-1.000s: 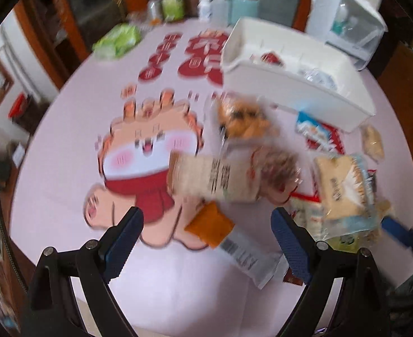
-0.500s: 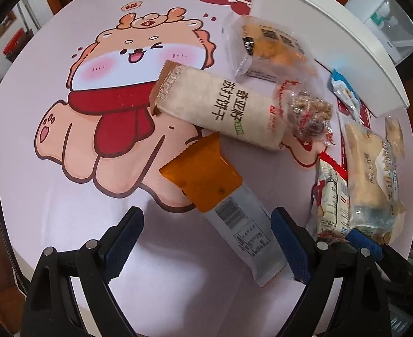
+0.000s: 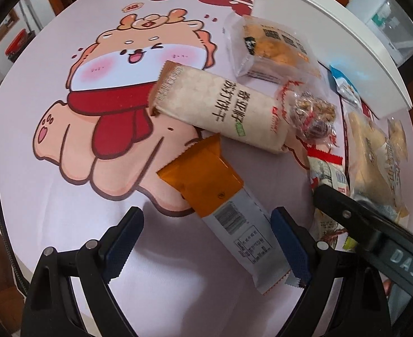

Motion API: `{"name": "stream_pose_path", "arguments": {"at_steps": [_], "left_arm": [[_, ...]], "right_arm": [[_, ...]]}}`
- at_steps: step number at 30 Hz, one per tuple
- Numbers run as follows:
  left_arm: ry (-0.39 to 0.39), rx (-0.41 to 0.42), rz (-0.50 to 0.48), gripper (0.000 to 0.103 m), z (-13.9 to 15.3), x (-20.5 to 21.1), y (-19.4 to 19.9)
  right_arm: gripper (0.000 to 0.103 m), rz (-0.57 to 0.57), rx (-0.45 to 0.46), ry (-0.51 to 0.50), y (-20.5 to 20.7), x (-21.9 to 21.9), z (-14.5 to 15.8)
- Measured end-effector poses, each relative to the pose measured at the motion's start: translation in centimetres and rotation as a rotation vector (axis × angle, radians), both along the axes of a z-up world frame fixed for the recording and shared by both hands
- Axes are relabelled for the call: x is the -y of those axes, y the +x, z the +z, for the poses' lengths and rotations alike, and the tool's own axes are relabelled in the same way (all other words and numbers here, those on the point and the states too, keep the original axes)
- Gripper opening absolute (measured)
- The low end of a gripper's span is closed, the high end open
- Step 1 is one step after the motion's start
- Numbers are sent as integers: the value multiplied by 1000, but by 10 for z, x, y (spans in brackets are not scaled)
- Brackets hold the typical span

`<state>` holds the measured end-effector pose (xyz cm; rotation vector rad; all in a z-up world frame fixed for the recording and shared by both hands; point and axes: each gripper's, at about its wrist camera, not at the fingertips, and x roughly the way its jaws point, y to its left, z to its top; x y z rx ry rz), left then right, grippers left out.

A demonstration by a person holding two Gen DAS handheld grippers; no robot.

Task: Organize snacks
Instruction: 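Lower both grippers toward the snack pile beside the tray, then grasp the LPO wafer pack with the right gripper while the left grasps the orange-grey bar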

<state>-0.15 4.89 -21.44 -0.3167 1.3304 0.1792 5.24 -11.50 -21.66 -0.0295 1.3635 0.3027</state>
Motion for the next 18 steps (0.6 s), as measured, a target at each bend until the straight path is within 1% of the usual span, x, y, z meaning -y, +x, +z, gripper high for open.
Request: {"name": "stream_pose_path", "arguments": {"at_steps": [3,5,7,9,11,13,15,18], "left_arm": [[3,-26,-30,91,-7,7,3],[35,-25,-51,91,-8,13,3],[46,-32,-64,91,-9,17,5],[67,-34,-78,83,-8,20,3],[119,-13,-113,48,-2,26,3],[101,-15,-137,43,1,27,3],[102,-13,-142,38,4,27,2],[119,-13,-145,37,14,25,-2]], "right_arm": [[46,26,13,-18,-3,-4,-1],[46,34,7,-4,-6,-3,-1],[46,39,8,22,-10,0,1],[46,40,15,26,-15,-1,3],[46,43,17,44,-18,-1,8],[46,55,29,56,-22,-2,17],[46,68,51,67,-28,-4,28],[46,76,80,98,-31,-5,47]]}}
